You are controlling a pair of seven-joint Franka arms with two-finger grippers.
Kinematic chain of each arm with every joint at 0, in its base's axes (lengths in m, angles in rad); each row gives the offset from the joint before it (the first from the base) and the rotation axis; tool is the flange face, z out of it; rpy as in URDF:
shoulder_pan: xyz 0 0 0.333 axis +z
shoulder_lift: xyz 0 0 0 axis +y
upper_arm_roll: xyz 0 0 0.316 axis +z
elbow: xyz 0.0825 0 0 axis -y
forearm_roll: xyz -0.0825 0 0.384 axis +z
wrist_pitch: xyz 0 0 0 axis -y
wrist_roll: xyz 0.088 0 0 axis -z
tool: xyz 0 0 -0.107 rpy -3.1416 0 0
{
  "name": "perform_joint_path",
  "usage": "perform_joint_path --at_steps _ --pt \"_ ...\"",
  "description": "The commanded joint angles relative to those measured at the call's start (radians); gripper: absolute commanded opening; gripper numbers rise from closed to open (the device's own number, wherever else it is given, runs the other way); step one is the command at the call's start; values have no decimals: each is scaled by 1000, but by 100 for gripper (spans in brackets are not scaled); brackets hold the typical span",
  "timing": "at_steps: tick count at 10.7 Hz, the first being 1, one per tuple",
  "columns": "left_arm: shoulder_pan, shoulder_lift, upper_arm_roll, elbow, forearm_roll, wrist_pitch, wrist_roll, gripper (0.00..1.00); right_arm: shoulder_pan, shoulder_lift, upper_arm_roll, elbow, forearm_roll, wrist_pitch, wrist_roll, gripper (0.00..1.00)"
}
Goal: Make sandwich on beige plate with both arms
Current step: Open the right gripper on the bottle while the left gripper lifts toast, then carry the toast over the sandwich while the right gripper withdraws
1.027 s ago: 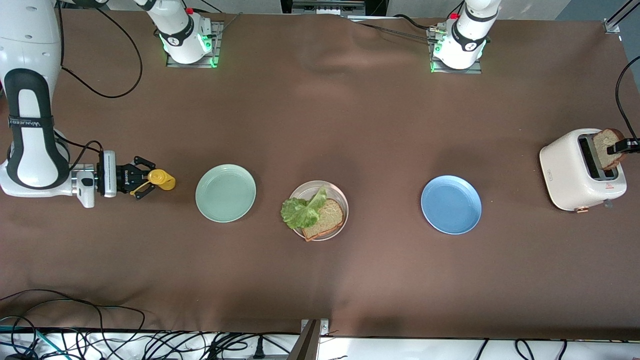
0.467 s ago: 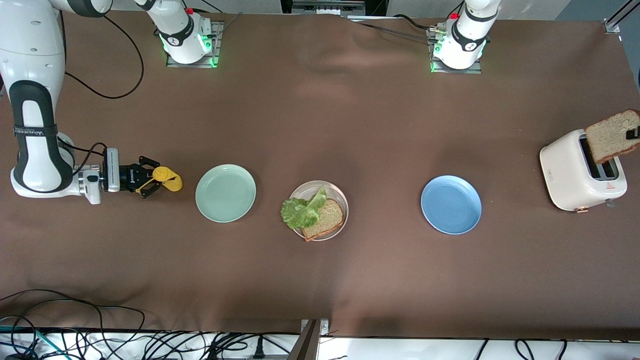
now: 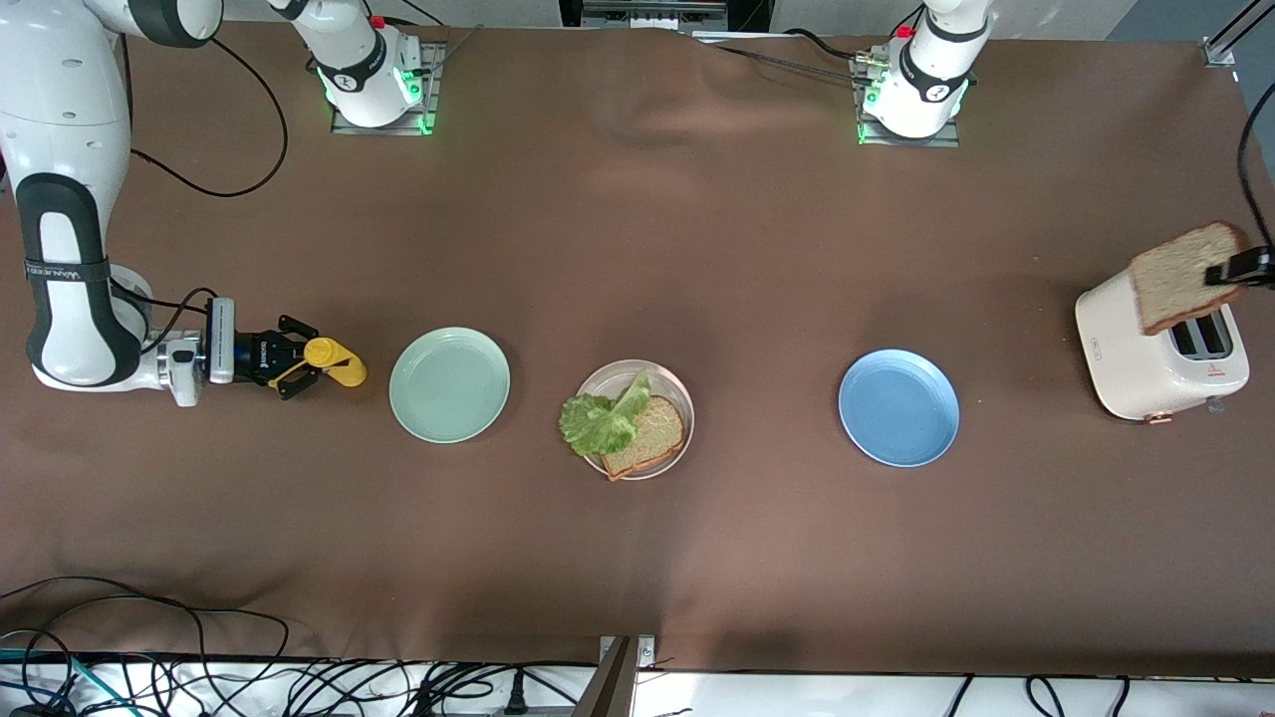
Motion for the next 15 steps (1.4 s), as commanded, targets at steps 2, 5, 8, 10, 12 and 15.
perform_joint_path --at_steps 2,5,8,10,12,15 --pt "-92 18 9 5 -182 -19 -142 0 -15 -4 -39 6 -67 -8 -3 100" --pt "-165 56 9 2 -358 24 -215 0 -17 -4 -109 9 -119 1 1 100" --pt "-302 74 9 -59 -461 166 -302 0 -11 -6 -128 12 -144 12 39 100" --pt "-375 110 9 -84 -577 278 -316 0 2 -6 -114 12 -135 7 77 100" --pt "-463 142 7 -113 -672 431 -339 0 0 -7 -117 11 -139 13 96 100" --pt "-604 203 9 -121 -838 625 -355 0 -1 -39 -159 -1 -197 52 190 100"
